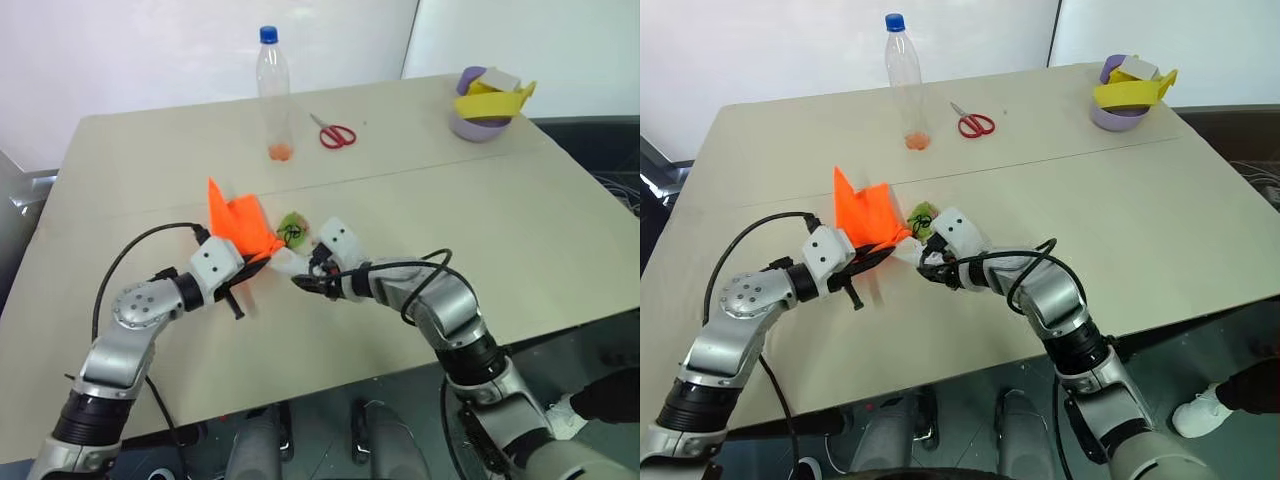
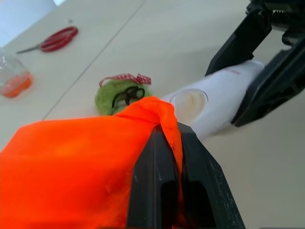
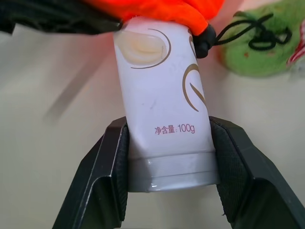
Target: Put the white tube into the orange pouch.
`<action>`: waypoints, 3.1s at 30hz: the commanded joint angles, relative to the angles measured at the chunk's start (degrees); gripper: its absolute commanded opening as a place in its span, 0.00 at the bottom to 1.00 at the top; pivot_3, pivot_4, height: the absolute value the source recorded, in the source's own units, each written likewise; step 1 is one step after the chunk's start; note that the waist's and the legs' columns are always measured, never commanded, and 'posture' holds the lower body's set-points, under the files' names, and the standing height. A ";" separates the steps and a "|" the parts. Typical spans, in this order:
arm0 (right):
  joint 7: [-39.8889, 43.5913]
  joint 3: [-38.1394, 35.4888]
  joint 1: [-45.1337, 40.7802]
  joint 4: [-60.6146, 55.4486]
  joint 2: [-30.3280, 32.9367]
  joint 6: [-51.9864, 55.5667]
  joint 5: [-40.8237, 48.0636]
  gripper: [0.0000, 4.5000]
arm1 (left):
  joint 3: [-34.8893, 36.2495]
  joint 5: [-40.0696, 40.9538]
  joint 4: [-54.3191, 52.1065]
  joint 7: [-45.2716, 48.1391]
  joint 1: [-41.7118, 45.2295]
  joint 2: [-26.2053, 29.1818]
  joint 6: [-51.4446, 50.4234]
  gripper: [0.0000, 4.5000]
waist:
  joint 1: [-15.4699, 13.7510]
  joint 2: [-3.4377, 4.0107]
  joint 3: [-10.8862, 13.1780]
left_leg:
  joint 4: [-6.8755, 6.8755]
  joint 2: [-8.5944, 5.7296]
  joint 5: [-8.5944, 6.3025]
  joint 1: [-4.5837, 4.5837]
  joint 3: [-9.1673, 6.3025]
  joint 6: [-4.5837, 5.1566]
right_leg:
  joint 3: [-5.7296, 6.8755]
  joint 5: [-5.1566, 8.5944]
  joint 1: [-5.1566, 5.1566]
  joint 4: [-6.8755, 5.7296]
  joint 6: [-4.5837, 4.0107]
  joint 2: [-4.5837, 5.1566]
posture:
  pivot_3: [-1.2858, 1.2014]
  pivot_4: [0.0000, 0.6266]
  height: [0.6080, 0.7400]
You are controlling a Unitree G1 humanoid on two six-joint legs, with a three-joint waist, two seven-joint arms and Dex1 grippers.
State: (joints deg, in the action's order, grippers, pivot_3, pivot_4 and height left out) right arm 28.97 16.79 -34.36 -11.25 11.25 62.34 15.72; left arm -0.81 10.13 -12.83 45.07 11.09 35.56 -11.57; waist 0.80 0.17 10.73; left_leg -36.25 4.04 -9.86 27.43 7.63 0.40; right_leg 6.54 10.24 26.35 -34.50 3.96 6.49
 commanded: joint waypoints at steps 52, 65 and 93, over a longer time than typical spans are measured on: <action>10.92 9.06 -7.83 10.50 -9.89 -12.61 -10.44 0.98 | 5.73 11.99 -7.21 -9.02 -2.11 -11.77 -14.67 0.00 | -0.14 -0.19 -0.13 | 0.06 0.82 0.19 0.03 0.27 -0.35 | 0.00 -0.36 0.22 0.23 -0.59 -0.61 | 0.52 0.24 1.00; 11.79 3.61 -5.10 3.45 -2.50 -6.32 -4.10 0.98 | 5.34 11.36 -5.95 -8.61 -2.04 -10.96 -13.23 0.00 | -0.07 -0.21 -0.14 | 0.06 0.83 0.19 -0.02 0.24 -0.35 | -0.01 -0.43 0.23 0.27 -0.68 -0.63 | 0.52 0.24 1.00; 10.67 2.48 0.33 8.36 5.64 -24.94 -8.43 0.56 | 6.45 12.31 -4.91 -8.54 -5.21 -9.26 -10.16 0.00 | -0.05 -0.21 -0.14 | 0.09 0.83 0.18 0.02 0.26 -0.35 | -0.01 -0.43 0.32 0.36 -0.68 -0.63 | 0.52 0.24 1.00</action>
State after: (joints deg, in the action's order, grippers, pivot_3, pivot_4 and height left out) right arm 39.44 20.68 -34.29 -0.36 17.37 37.50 6.03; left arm 4.75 21.93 -16.01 36.64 5.31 26.15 -22.83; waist 0.75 -0.04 10.59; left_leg -36.16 4.87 -9.67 27.45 7.89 0.05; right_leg 6.53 9.82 26.67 -34.14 3.28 5.86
